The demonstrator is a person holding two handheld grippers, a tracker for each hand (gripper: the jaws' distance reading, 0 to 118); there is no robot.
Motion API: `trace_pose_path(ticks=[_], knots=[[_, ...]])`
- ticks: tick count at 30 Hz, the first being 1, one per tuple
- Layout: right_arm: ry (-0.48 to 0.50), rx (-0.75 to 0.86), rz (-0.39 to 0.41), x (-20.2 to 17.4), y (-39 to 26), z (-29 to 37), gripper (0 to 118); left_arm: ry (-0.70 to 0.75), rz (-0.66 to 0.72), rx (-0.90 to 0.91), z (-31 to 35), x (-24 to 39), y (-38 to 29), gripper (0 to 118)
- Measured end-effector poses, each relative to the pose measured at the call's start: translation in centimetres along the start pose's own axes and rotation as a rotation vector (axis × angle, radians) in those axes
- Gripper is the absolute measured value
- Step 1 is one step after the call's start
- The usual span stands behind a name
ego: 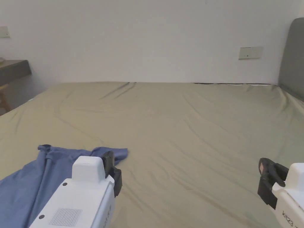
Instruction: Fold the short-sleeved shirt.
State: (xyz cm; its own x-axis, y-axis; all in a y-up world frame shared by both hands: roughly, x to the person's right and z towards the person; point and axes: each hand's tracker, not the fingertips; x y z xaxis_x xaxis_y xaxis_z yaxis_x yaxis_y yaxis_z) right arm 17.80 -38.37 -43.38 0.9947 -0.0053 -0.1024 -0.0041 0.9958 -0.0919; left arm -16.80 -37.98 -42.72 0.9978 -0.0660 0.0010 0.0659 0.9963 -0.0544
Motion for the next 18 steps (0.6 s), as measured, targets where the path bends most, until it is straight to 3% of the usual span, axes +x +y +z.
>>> trace_pose_path(ticks=[2, 8, 12, 18], knots=[[0.058, -0.01, -0.018, -1.8, 0.1, -0.6, 0, 0.067, -0.02, -0.003, 0.7, -1.6, -0.1, 0], [0.318, 0.035, 0.064, -10.5, 0.6, -3.1, 0, 0.3, 0.023, -0.029, 3.1, -8.6, 0.3, 0], [0.438, 0.021, 0.025, -15.5, 0.7, -4.8, 0, 0.42, 0.038, -0.017, 4.5, -12.3, 0.6, 0], [0.505, 0.033, 0.059, -18.7, 0.5, -6.7, 0, 0.465, 0.083, -0.058, 3.9, -14.8, 0.0, 0]])
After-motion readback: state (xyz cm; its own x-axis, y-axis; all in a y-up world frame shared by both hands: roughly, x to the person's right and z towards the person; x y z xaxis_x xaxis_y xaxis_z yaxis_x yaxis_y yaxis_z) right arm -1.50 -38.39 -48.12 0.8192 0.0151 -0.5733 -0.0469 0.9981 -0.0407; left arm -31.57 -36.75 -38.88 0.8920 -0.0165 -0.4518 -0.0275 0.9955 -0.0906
